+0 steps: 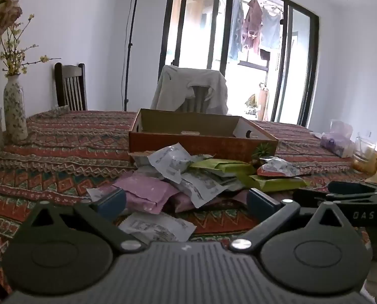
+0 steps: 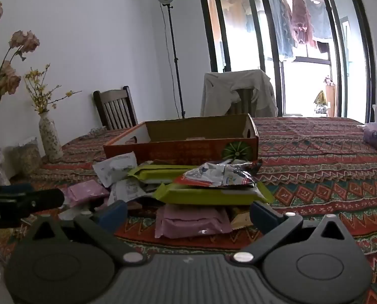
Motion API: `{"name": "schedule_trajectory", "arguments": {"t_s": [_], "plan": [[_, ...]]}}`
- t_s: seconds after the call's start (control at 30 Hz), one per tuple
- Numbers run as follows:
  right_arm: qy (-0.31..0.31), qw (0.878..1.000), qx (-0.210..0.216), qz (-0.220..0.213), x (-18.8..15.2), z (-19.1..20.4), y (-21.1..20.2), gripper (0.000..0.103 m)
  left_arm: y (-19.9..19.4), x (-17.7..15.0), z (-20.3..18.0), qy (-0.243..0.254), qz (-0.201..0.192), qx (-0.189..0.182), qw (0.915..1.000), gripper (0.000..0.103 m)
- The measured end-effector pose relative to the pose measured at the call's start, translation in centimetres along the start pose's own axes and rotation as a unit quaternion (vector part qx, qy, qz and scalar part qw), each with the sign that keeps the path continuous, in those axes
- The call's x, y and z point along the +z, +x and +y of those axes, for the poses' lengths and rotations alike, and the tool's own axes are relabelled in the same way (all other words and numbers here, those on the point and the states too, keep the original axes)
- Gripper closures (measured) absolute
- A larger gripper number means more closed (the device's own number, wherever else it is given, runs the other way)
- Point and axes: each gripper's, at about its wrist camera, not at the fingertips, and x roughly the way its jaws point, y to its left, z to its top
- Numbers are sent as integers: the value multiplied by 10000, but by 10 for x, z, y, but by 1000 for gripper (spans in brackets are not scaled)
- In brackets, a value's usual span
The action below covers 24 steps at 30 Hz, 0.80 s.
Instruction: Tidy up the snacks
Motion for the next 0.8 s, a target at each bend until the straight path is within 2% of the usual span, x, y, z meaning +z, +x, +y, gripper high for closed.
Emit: {"name": "schedule_trajectory", "arguments": {"t_s": [0.27,0.33,0.8], "plan": [[90,10000,-18,-32,-1,-5,-7,0,1,-3,-3,-168,50,18,9998,0],[-69,9999,-37,134,2,5,7,0,2,-2,4,-226,59,-39,9997,0],[-76,9998,-65,144,0,1,2,0,6,-4,7,-291,91,-52,9995,0]]}}
